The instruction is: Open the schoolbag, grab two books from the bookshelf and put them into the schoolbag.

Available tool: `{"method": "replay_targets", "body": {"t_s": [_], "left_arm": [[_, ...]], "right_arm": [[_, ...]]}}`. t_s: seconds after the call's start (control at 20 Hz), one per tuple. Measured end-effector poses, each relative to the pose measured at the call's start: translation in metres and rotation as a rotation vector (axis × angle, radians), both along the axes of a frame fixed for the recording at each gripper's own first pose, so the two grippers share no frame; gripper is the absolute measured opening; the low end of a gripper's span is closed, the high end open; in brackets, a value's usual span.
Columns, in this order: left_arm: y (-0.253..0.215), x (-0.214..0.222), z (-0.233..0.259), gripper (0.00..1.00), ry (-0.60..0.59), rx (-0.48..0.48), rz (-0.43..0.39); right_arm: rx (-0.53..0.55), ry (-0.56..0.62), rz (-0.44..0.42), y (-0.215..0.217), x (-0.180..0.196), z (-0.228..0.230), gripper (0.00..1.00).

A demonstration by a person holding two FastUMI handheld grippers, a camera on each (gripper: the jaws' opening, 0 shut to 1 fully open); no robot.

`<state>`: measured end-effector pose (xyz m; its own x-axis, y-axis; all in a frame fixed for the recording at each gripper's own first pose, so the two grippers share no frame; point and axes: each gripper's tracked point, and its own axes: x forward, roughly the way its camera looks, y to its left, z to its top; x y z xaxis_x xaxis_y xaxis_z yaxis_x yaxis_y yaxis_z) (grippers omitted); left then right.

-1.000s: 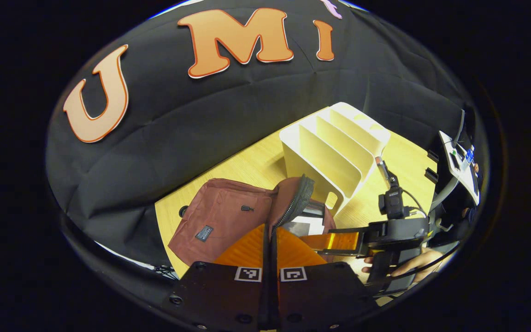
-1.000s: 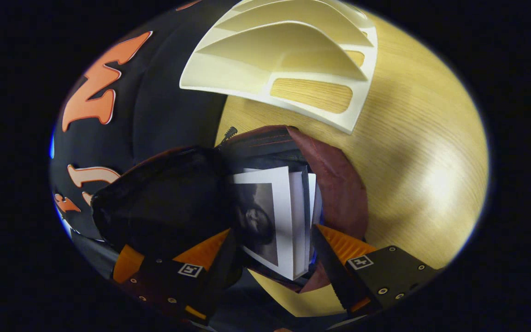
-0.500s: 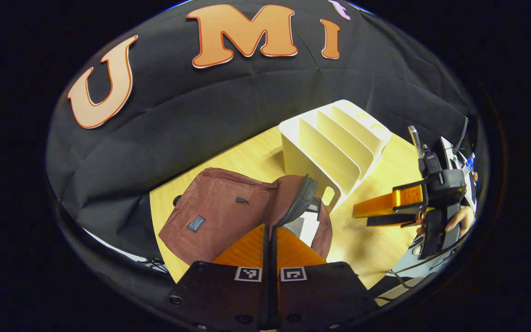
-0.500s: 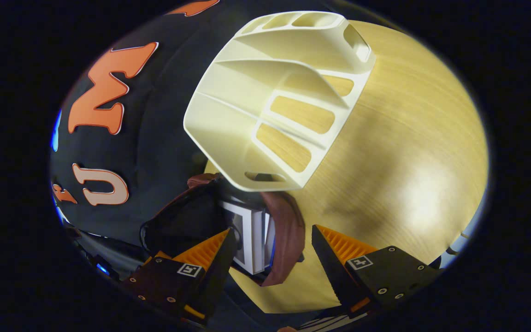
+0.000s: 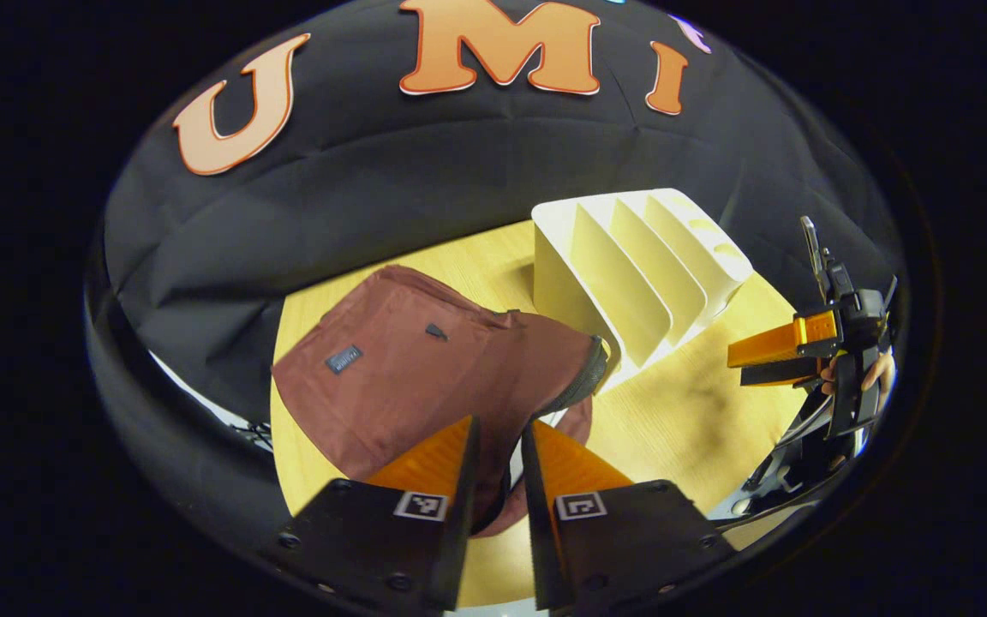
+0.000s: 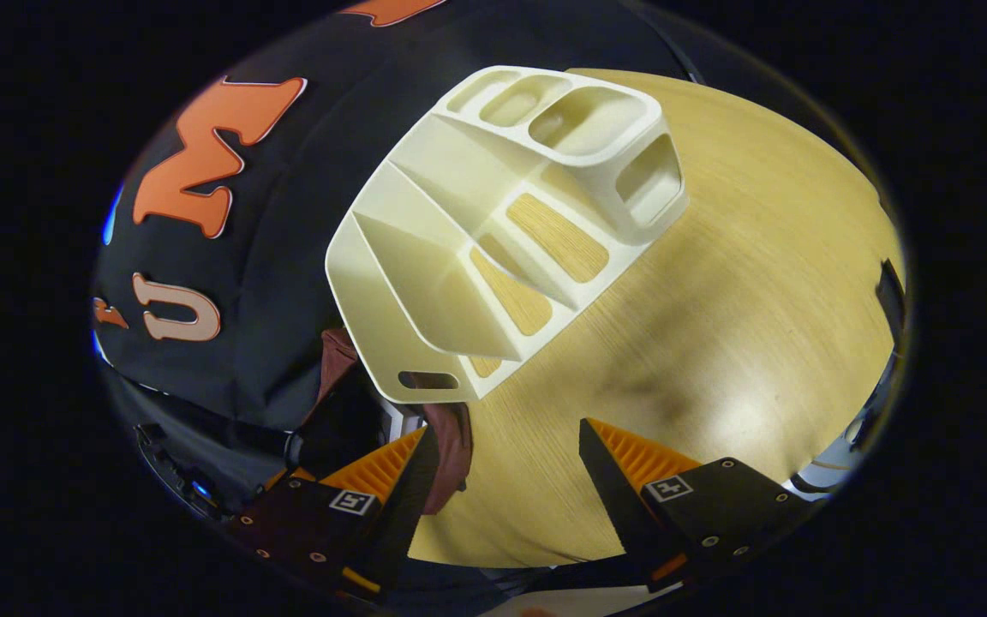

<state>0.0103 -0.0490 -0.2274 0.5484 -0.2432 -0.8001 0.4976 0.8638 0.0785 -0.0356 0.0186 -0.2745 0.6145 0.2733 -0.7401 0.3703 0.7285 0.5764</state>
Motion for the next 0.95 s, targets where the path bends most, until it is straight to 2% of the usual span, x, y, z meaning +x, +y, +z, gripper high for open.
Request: {"method": "replay_targets", "body": {"t_s": [0.1,0.15,0.2,0.3,0.45,0.6,0.75,0.95], "left_arm": [[-0.004,-0.014,-0.009,0.59,0.005,0.009,0.057],[-0.007,-0.021,-0.013,0.74,0.005,0.009,0.086],[-0.011,-0.027,-0.015,0.74,0.001,0.005,0.113],[-0.023,-0.036,-0.016,0.82,-0.024,-0.012,0.159],[-0.051,-0.037,0.0,0.83,-0.12,-0.042,0.191],[-0.077,-0.035,0.037,0.83,-0.242,-0.08,0.197],[-0.1,-0.024,0.084,0.94,-0.386,-0.136,0.185],[-0.127,-0.004,0.146,0.96,-0.582,-0.239,0.191]], "right_arm": [[-0.013,0.004,0.037,-0.014,-0.001,0.0,0.98],[-0.025,0.006,0.055,-0.022,-0.002,-0.001,0.98],[-0.039,0.011,0.074,-0.029,-0.004,-0.003,0.98],[-0.067,0.004,0.118,-0.038,-0.007,-0.003,0.98],[-0.134,-0.068,0.179,-0.052,-0.003,0.013,0.98],[-0.209,-0.207,0.198,-0.062,0.011,0.051,0.98],[-0.325,-0.373,0.198,-0.075,0.024,0.104,0.98],[-0.51,-0.59,0.178,-0.091,0.032,0.181,0.97]]}}
